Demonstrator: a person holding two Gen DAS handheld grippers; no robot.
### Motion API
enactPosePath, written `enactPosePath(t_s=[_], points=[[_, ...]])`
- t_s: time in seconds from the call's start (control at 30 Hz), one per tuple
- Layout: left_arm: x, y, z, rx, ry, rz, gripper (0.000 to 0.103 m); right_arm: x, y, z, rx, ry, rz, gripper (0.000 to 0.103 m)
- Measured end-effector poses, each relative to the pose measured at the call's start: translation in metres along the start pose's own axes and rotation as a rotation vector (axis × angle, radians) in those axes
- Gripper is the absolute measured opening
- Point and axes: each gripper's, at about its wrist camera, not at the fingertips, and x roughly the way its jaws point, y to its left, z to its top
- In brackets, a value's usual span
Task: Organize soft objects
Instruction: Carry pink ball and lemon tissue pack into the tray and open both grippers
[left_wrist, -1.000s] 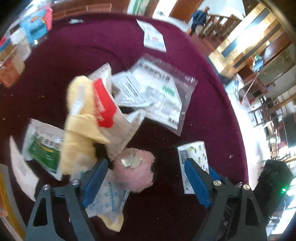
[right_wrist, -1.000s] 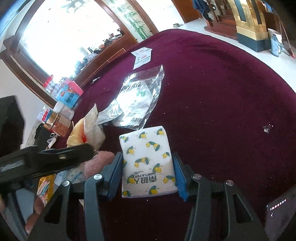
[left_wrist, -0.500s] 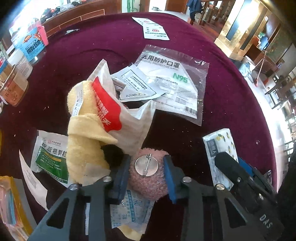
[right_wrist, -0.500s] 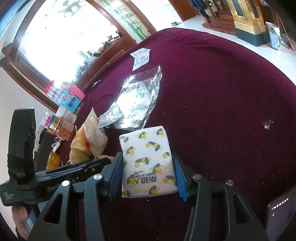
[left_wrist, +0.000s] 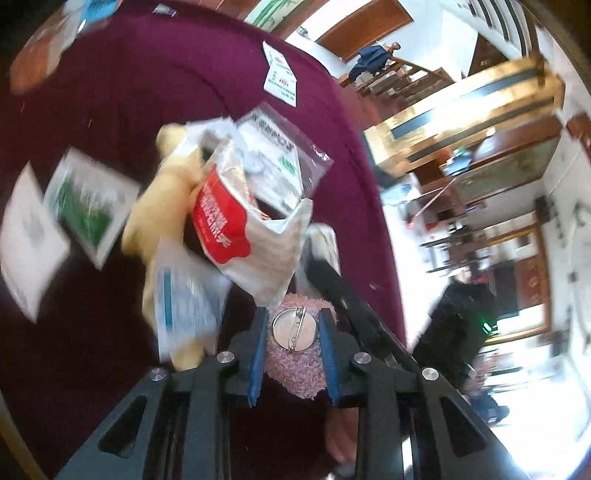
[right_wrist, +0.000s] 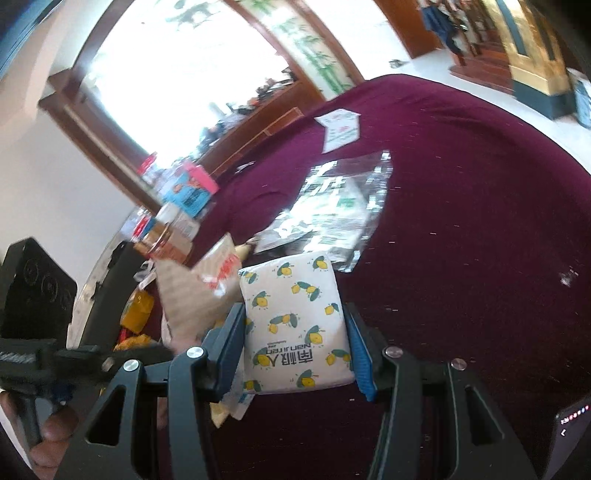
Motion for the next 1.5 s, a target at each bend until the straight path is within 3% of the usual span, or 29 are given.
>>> enactPosePath(t_s=[0.07,0.17,0.23,0.3,0.4,0.5,0.57,0.67,0.8,0.97,1.1,1.3,1.5], points=[[0.003,0.001,-0.010,-0.022,0.028,-0.012,0.026,0.001,0.008,-0.001,-0.039,0.000,0.002,0.051],[0.012,0.013,-0.020,-0.056,0.044,0.032,0.026,0.004,0.017,-0.004,-0.077,0.020,0.024,0.051],[0.020,0.020,-0.025,-0.075,0.065,0.052,0.026,-0.002,0.021,-0.006,-0.094,-0.011,0.026,0.051],[0.026,0.024,-0.028,-0.074,0.066,0.090,0.026,-0.015,0.025,-0.006,-0.103,-0.037,0.095,0.051],[0.033,0.032,-0.035,-0.091,0.079,0.094,0.026,-0.016,0.043,-0.009,-0.149,0.029,0.160,0.051],[0.033,0.034,-0.043,-0.092,0.082,0.095,0.026,0.013,0.058,-0.013,-0.223,0.126,0.035,0.050],[0.023,0.033,-0.053,-0.074,0.070,0.101,0.026,0.023,0.056,-0.019,-0.213,0.153,0.016,0.050],[-0.003,0.037,-0.070,-0.066,0.026,0.098,0.027,0.016,0.048,-0.019,-0.157,0.131,0.034,0.051],[-0.054,0.062,-0.099,-0.100,-0.085,0.095,0.027,-0.008,0.063,-0.028,-0.136,0.108,0.137,0.051],[-0.119,0.095,-0.132,-0.193,-0.227,0.098,0.027,-0.023,0.126,-0.064,-0.215,0.148,0.254,0.051],[-0.175,0.124,-0.144,-0.246,-0.341,0.163,0.027,-0.009,0.174,-0.094,-0.265,0.230,0.339,0.051],[-0.205,0.167,-0.135,-0.318,-0.416,0.286,0.027,0.029,0.235,-0.134,-0.358,0.336,0.343,0.052],[-0.202,0.201,-0.133,-0.366,-0.397,0.354,0.029,0.064,0.273,-0.155,-0.410,0.389,0.292,0.052]])
